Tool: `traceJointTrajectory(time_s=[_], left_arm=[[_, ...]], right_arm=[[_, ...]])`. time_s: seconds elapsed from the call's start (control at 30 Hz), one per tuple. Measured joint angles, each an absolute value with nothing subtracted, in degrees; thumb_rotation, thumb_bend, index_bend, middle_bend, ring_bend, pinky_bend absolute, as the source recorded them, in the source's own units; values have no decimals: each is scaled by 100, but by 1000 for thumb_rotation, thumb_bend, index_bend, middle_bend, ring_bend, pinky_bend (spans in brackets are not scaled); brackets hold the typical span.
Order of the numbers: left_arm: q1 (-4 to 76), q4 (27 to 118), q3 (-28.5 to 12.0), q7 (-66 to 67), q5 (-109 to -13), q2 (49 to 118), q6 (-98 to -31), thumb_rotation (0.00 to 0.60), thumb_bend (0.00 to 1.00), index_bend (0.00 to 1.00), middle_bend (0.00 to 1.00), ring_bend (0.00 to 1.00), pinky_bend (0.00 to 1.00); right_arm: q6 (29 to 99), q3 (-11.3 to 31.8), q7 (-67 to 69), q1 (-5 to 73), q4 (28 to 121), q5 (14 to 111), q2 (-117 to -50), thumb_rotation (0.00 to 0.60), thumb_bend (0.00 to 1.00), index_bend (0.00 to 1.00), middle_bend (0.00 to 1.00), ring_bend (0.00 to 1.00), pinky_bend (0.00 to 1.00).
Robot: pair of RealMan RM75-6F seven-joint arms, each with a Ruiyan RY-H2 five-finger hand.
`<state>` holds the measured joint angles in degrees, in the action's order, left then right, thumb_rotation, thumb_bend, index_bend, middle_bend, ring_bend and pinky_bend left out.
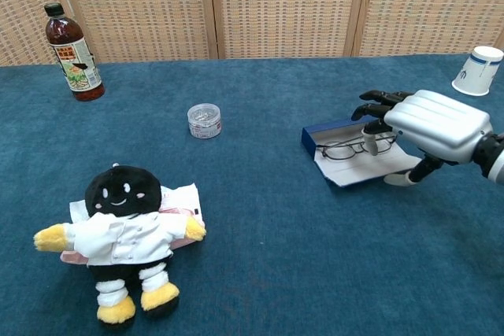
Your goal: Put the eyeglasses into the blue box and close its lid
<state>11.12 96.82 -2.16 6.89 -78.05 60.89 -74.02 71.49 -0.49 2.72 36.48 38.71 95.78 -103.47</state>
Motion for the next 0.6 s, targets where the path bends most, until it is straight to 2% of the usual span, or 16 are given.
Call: traceJointTrajectory(time_s=[0.17,0.6], left_arm=[[1112,9684,-215,682,-7809,6085,-7405,600,0,0,0,0,0],[1110,9690,-208,663,-7819,6072,-7408,600,0,0,0,0,0]], right_arm=[[7161,73,398,3675,3757,9457,-10479,600,414,487,199,3,193],[6879,-13,370,3775,3510,9446,-10631,600,414,487,199,3,194]])
